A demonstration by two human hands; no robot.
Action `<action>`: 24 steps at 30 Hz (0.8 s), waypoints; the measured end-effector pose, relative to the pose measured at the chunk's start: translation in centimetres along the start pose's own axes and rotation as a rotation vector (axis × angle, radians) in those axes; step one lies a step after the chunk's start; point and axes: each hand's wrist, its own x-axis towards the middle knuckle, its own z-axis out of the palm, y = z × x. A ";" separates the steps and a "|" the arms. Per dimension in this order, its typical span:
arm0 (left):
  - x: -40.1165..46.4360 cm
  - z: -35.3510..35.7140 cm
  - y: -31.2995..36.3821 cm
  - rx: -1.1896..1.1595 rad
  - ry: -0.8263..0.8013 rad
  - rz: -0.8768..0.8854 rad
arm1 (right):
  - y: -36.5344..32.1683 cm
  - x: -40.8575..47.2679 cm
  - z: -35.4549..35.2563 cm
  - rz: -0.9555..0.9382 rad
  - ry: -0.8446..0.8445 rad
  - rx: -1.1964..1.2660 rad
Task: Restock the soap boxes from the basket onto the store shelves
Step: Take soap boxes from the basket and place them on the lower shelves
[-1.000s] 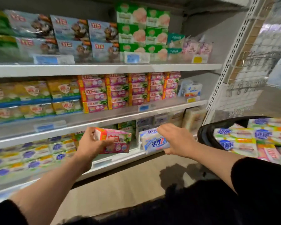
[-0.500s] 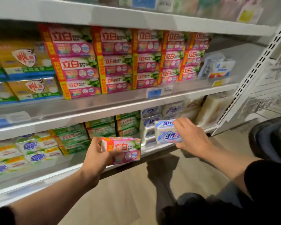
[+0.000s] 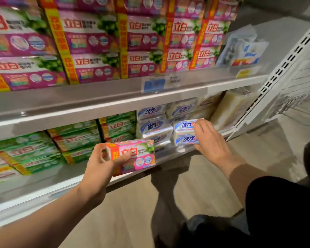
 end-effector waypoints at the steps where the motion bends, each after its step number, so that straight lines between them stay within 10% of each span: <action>1: 0.3 -0.1 -0.3 -0.001 -0.006 -0.011 | 0.2 0.3 0.6 -0.002 0.009 -0.002; 10: 2.1 -0.3 -2.3 0.015 -0.027 -0.066 | 2.0 1.8 5.4 -0.025 -0.016 0.033; 18: 2.4 -0.5 -2.8 -0.032 -0.048 -0.091 | -0.9 3.5 5.9 0.484 -0.096 0.249; 24: 2.2 -0.9 -2.8 -0.061 -0.073 -0.117 | -2.1 1.8 6.3 0.445 -0.019 0.328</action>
